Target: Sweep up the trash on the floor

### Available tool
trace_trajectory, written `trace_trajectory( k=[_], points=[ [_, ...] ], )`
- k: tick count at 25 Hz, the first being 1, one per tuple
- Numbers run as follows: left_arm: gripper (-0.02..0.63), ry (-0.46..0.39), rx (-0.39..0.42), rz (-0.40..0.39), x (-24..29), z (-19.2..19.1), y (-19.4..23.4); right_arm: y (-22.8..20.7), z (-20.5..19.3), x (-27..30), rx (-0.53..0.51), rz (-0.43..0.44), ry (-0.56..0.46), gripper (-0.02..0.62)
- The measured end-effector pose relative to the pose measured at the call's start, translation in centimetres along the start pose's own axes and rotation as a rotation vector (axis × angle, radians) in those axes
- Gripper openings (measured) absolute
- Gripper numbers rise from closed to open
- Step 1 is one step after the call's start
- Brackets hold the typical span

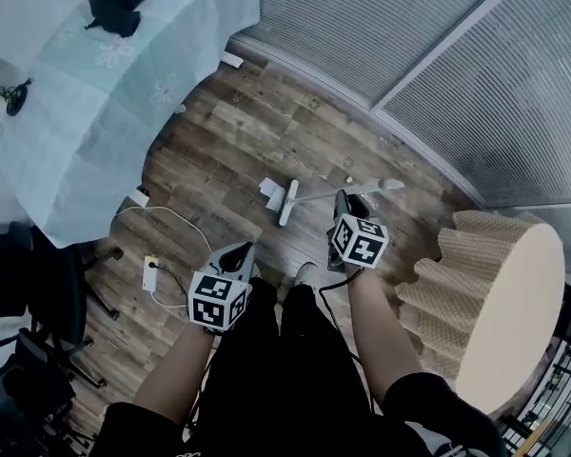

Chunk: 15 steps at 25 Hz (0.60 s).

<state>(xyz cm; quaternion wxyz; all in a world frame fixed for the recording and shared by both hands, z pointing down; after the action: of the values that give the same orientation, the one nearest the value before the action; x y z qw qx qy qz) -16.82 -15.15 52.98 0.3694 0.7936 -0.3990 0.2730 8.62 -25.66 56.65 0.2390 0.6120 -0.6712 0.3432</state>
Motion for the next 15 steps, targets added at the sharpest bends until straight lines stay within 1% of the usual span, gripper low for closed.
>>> trace_trajectory(
  k=[3,7,12,15],
  points=[
    [-0.006,0.001,0.007,0.000,0.3,0.3,-0.7,-1.1,1.3,-2.0,-0.001,0.002,-0.053,0.084],
    [-0.006,0.005,0.015,-0.004,1.1,0.5,-2.8,-4.3,2.5,-4.2,-0.024,-0.006,-0.089,0.083],
    [-0.006,0.026,0.052,-0.012,2.9,0.7,-6.1,-9.1,3.8,-6.8,-0.123,-0.018,-0.116,0.083],
    [-0.006,0.036,0.062,-0.015,3.8,0.7,-7.9,-12.7,4.3,-8.1,-0.155,-0.047,-0.136,0.083]
  ],
)
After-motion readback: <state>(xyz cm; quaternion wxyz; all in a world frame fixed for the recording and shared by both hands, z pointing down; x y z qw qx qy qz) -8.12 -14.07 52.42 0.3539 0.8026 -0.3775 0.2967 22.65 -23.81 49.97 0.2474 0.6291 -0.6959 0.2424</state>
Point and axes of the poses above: the fingertips, and each gripper's own axes: x forward along the fingers, y to its left, z out of its top, the point moved 5 cm from there along -x, backward along the fingers, and after that the axes turned 7 degrees about y, right-handed, at the moved point
